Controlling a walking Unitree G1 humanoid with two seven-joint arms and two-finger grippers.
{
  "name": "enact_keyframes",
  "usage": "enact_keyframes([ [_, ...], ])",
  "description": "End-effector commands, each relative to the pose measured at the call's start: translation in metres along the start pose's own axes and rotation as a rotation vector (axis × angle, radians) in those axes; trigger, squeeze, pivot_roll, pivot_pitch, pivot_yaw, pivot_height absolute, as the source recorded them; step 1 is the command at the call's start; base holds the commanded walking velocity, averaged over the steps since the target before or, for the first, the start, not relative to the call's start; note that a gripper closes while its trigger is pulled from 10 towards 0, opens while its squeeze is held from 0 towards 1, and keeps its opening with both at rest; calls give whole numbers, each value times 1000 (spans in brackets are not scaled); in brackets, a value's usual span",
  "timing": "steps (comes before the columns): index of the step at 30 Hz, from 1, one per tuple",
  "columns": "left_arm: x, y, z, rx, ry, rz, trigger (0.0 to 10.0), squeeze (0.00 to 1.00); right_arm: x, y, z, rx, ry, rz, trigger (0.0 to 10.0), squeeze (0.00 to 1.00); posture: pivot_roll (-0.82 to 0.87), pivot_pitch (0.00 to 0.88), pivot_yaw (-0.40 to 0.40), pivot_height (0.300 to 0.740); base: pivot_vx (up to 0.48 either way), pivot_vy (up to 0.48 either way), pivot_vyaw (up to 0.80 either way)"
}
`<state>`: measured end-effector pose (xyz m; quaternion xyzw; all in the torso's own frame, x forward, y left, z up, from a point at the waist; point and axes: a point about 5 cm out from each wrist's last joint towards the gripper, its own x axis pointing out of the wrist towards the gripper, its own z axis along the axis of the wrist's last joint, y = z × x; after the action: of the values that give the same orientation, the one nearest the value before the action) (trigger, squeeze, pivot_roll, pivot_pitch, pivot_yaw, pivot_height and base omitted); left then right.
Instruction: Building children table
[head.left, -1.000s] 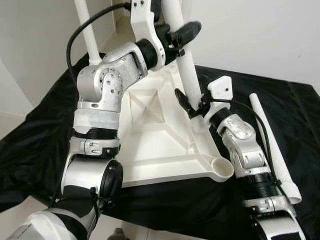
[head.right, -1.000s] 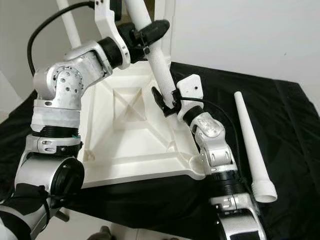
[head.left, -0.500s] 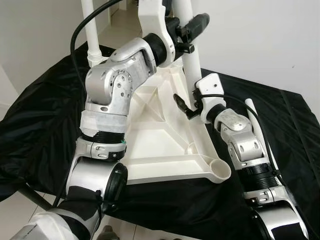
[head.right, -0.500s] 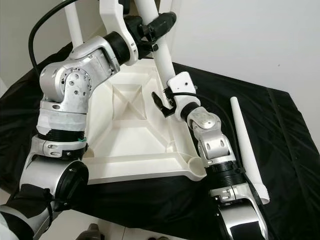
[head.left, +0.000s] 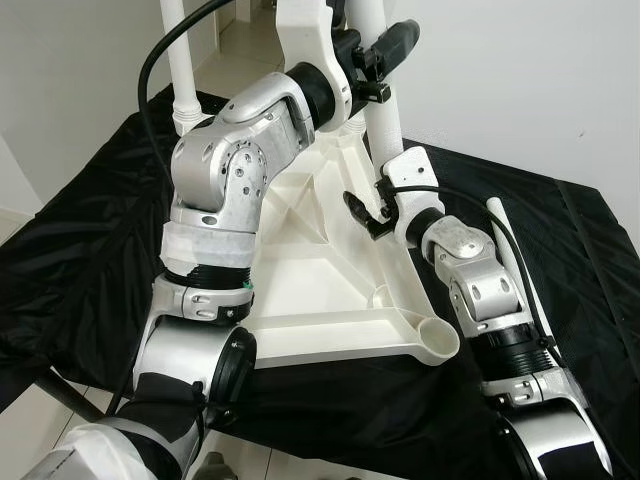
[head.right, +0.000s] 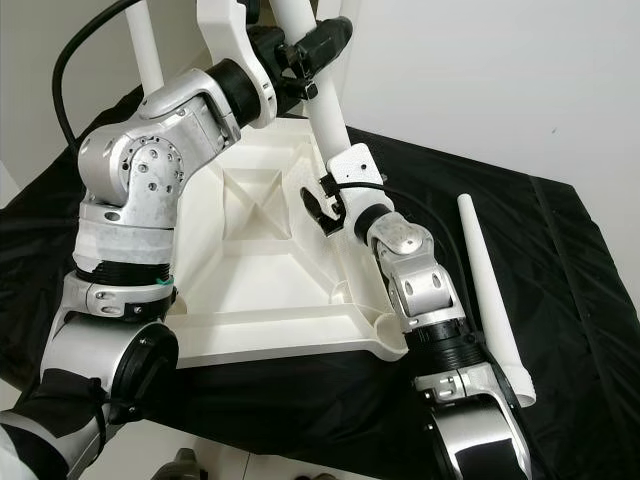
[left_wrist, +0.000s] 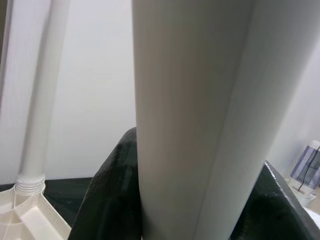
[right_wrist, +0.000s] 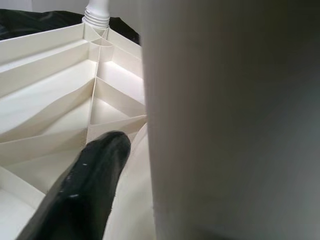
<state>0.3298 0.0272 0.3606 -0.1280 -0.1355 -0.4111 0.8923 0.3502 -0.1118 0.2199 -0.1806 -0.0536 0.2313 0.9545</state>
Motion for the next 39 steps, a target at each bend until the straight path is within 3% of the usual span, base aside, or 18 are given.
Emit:
enact_keyframes([
  [1,5,-21,2,0,-16,-99,10000,0,2,-1,2,5,10,-6,5216,0,188,9,-131,740,0,0,0],
  [5,5,-23,2,3,-16,-100,10000,0,2,-1,2,8,14,-15,4627,0,185,8,-125,740,0,0,0],
  [6,5,-23,3,9,-15,-103,10000,0,1,-2,1,18,20,-22,3490,0,184,9,-123,740,0,0,0],
  [7,5,-24,3,13,-15,-106,10000,0,1,-3,2,23,23,-30,0,0,182,11,-121,740,0,0,0],
  [18,4,-27,4,29,-4,-108,10000,0,-2,-6,-3,52,57,-72,0,0,175,41,-114,740,0,0,0],
  [19,4,-27,4,32,-1,-106,10000,0,-2,-6,-4,52,60,-77,1608,0,175,41,-114,740,0,0,0],
  [20,3,-27,3,43,0,-104,10000,0,-3,-6,-4,56,59,-87,5529,0,174,45,-112,740,0,0,0],
  [22,3,-27,3,52,0,-103,10000,0,-3,-6,-4,58,58,-94,5529,0,174,45,-112,740,0,0,0],
  [23,2,-27,2,59,6,-102,10000,0,-3,-6,-4,68,55,-106,10000,0,172,52,-109,740,0,0,0],
  [29,0,-26,-2,57,12,-96,10000,0,-3,-5,-4,88,58,-123,10000,0,172,52,-107,740,0,0,0],
  [31,-1,-26,-1,23,-9,-104,10000,1000,-3,-5,-4,92,60,-131,10000,0,174,56,-105,740,0,0,0],
  [38,-4,-22,4,-24,-30,-99,10000,1000,-1,-7,-4,126,54,-168,10000,0,186,48,-99,740,0,0,0],
  [39,-5,-21,6,-42,-38,-96,10000,910,-1,-7,-4,136,54,-173,10000,0,186,48,-99,740,0,0,0],
])
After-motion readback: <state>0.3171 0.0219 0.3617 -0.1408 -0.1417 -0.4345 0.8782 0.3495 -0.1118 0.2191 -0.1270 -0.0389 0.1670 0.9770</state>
